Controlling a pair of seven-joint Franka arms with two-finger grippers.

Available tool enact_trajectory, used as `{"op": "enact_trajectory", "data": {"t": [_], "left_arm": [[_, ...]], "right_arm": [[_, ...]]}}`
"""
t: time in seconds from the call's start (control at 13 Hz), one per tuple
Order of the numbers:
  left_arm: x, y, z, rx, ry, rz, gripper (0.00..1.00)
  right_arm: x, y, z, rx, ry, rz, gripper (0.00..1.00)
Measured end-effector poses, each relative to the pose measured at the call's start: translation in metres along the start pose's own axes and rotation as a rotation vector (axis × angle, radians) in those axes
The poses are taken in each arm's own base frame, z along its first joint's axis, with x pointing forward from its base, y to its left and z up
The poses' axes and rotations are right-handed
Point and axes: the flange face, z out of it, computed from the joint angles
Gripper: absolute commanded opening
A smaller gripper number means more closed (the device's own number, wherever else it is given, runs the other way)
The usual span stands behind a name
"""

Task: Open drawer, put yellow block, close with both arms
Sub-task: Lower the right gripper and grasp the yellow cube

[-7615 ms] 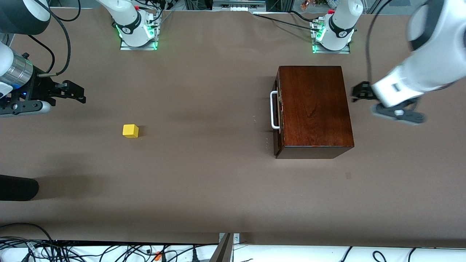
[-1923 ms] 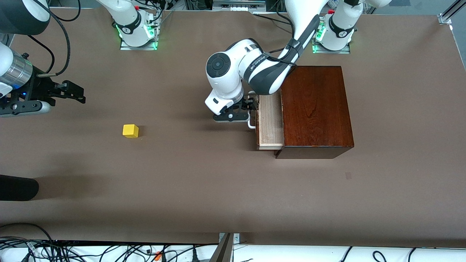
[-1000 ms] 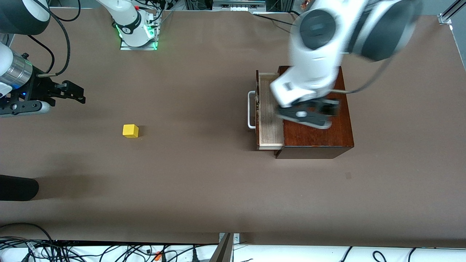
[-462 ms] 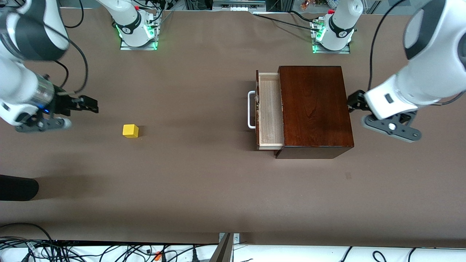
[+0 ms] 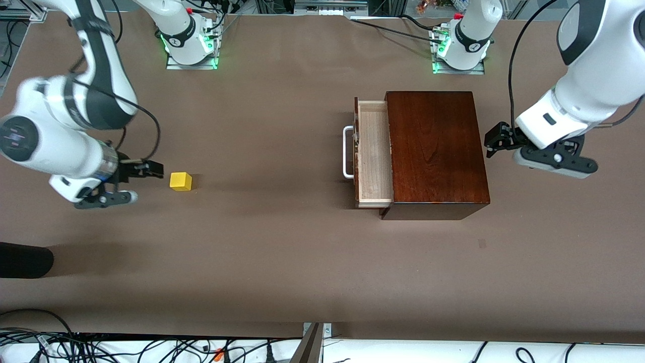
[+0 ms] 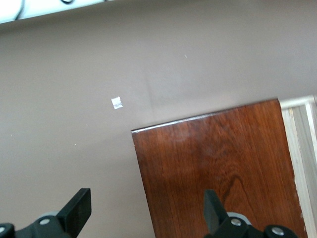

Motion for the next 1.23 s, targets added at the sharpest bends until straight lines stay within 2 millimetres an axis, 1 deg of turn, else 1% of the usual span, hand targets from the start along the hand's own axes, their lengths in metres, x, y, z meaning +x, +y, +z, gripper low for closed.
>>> {"op": "enact_trajectory", "data": {"t": [0.15, 0.23, 0.31, 0.38, 0.46, 0.62, 0.85, 0.92, 1.0, 1.08, 1.23], "left_arm": [[-0.017, -0.011, -0.003, 0.001, 0.016, -0.048, 1.00], [-0.026, -0.013, -0.010, 0.001, 0.013, -0.058, 1.00], [-0.034, -0.013, -0.018, 0.001, -0.009, -0.068, 1.00], [-0.039, -0.014, -0.022, 0.002, -0.045, -0.073, 1.00], [-0.041, -0.016, -0.025, 0.003, -0.077, -0.078, 1.00], [-0.036, -0.022, -0.030, 0.004, -0.091, -0.084, 1.00], [-0.031, -0.023, -0.032, 0.004, -0.096, -0.081, 1.00], [-0.031, -0.022, -0.032, 0.004, -0.096, -0.080, 1.00], [-0.031, -0.022, -0.032, 0.004, -0.096, -0.080, 1.00], [-0.031, -0.022, -0.032, 0.004, -0.097, -0.080, 1.00], [-0.030, -0.022, -0.032, 0.004, -0.096, -0.079, 1.00]], "right_arm": [[-0.008, 0.001, 0.049, -0.004, 0.038, 0.004, 1.00], [-0.015, 0.001, 0.071, -0.005, 0.050, 0.005, 1.00], [-0.021, 0.002, 0.089, -0.006, 0.050, 0.007, 1.00], [-0.025, 0.002, 0.103, -0.006, 0.046, 0.008, 1.00], [-0.027, 0.002, 0.113, -0.007, 0.042, 0.010, 1.00], [-0.027, 0.004, 0.127, -0.008, 0.041, 0.015, 0.99], [-0.025, 0.006, 0.146, -0.003, 0.039, 0.026, 0.98], [-0.024, 0.006, 0.152, 0.000, 0.037, 0.031, 0.96], [-0.024, 0.006, 0.157, 0.000, 0.032, 0.032, 0.88], [-0.025, 0.006, 0.160, 0.000, 0.028, 0.033, 0.77], [-0.025, 0.006, 0.163, 0.000, 0.026, 0.034, 0.48]]}}
